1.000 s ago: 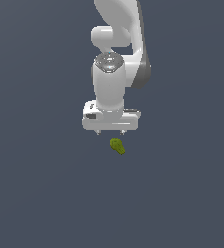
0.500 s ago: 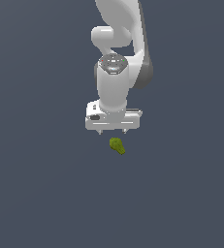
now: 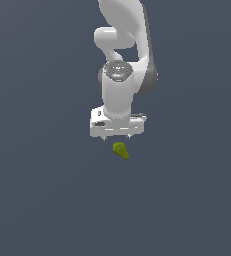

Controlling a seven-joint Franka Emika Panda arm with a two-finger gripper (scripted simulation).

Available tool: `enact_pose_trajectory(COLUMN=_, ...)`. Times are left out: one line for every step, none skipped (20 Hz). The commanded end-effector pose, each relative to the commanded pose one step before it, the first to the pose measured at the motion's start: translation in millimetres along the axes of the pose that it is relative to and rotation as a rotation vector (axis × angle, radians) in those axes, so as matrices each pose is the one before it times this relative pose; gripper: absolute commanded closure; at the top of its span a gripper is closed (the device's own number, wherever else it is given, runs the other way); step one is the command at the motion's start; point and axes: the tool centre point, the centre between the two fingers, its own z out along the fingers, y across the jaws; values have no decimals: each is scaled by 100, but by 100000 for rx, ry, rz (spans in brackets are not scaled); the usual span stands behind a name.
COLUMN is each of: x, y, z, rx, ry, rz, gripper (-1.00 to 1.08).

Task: Pick up the object and move it to a goal position.

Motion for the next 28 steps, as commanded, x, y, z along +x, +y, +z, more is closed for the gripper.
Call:
enact_pose_trajectory(x=-112, y=-256, z=999, rx=-35, ry=-126, rz=-3224, gripper=-92)
enact_pose_trajectory(x=-49, y=-132, z=499, rx=-13, ry=-16, rz=-1679, gripper=-92)
enact_pose_trajectory(x=-58, y=-150, z=546, rx=-7, ry=-21, rz=-1855, gripper=-92)
enact_pose_trajectory(x=-67, y=-167, z=594, rx=3, ry=-21, rz=-2028, gripper=-92)
enact_pose_trajectory(x=-75, y=-186, z=642, rx=15, ry=-18, rz=-2198, gripper=-92)
enact_pose_trajectory(x=-77, y=-188, z=627, rx=26, ry=-14, rz=-2158, gripper=-92)
enact_pose_trajectory(x=-74, y=-178, z=574, rx=34, ry=-10, rz=-1987, gripper=-92)
enact_pose_trajectory(x=-69, y=-168, z=522, rx=40, ry=-6, rz=-1817, gripper=-92)
enact_pose_trajectory(x=-65, y=-155, z=470, rx=43, ry=-3, rz=-1644, gripper=-92)
enact_pose_trajectory(x=-59, y=-141, z=419, rx=44, ry=0, rz=-1471, gripper=-92)
enact_pose_trajectory(x=-53, y=-127, z=369, rx=43, ry=2, rz=-1299, gripper=-92)
enact_pose_trajectory(x=-46, y=-113, z=319, rx=41, ry=3, rz=-1128, gripper=-92)
enact_pose_trajectory(x=-40, y=-95, z=269, rx=37, ry=4, rz=-951, gripper=-92)
enact_pose_trajectory(x=-32, y=-80, z=220, rx=32, ry=4, rz=-781, gripper=-92)
enact_pose_trajectory(x=-26, y=-62, z=170, rx=26, ry=3, rz=-605, gripper=-92)
enact_pose_trajectory(x=-19, y=-44, z=122, rx=19, ry=3, rz=-431, gripper=-92)
enact_pose_trajectory(x=-11, y=-26, z=73, rx=11, ry=2, rz=-258, gripper=-92)
enact_pose_trajectory(x=-2, y=-15, z=24, rx=4, ry=1, rz=-98, gripper=-92)
enact_pose_trajectory(x=-9, y=32, z=-96, rx=19, ry=-114, rz=531, gripper=-92)
enact_pose_trajectory(x=-1, y=2, z=35, rx=0, ry=0, rz=0, gripper=-92)
enact_pose_trajectory(x=-4, y=5, z=105, rx=0, ry=0, rz=0, gripper=-92)
enact_pose_trajectory(x=-7, y=8, z=175, rx=0, ry=0, rz=0, gripper=-92)
enact_pose_trajectory(x=0, y=-28, z=236, rx=-1, ry=14, rz=-68, gripper=-92)
enact_pose_trajectory(x=-14, y=14, z=312, rx=0, ry=0, rz=0, gripper=-92)
enact_pose_trajectory(x=-8, y=-22, z=372, rx=-1, ry=14, rz=-68, gripper=-92)
enact_pose_trajectory(x=-23, y=20, z=446, rx=0, ry=0, rz=0, gripper=-92)
enact_pose_trajectory(x=-12, y=-33, z=499, rx=0, ry=19, rz=-96, gripper=-92)
enact_pose_trajectory(x=-19, y=-14, z=560, rx=0, ry=14, rz=-68, gripper=-92)
